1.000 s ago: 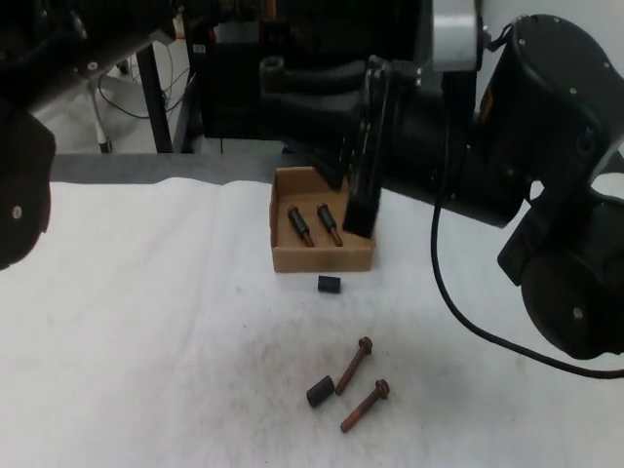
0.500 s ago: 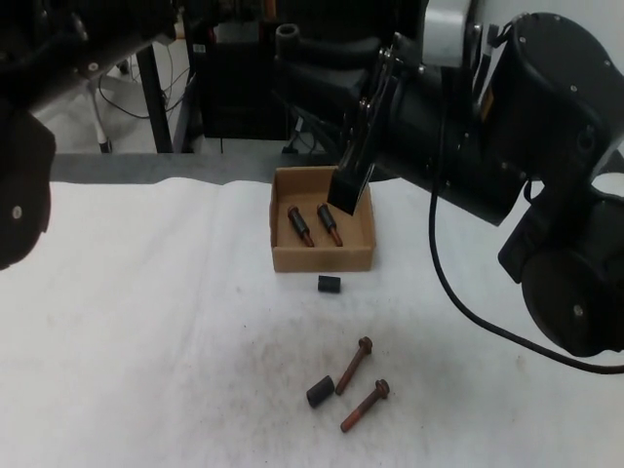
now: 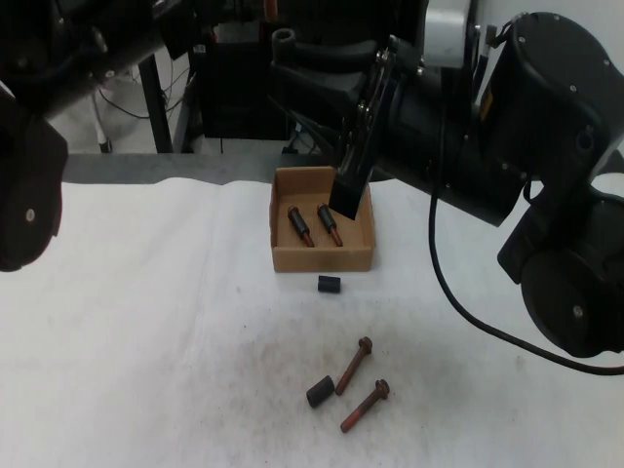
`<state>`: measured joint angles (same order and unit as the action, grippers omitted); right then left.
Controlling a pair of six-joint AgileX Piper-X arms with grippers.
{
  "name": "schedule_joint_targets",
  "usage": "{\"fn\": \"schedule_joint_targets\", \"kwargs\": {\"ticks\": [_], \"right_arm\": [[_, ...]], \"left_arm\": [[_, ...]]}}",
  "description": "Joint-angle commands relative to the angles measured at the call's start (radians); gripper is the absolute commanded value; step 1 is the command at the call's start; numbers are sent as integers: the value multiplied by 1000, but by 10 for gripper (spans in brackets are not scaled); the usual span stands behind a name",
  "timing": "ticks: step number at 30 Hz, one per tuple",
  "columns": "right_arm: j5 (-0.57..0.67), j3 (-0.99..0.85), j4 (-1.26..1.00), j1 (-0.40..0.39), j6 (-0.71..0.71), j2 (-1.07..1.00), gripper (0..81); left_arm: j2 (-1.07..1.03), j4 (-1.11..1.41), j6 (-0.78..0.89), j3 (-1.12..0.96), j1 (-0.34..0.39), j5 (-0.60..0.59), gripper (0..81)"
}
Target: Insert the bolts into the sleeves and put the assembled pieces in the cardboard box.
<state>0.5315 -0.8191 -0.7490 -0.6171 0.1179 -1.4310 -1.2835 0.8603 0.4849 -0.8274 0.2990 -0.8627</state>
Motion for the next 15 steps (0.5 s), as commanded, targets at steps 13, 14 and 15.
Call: {"fn": "schedule_joint_targets", "kwargs": {"ticks": [13,14,15], "right_arm": [[6,-12,12,-1,4,8,3],[6,-12,12,-1,4,8,3],[6,-12,12,-1,4,8,3]], "left_arm": [[-16,-9,-7,-10,38,-14,4],[-16,-12,-7,-10,38,-14,4],[-16,-12,-7,-10,38,-14,4]]}}
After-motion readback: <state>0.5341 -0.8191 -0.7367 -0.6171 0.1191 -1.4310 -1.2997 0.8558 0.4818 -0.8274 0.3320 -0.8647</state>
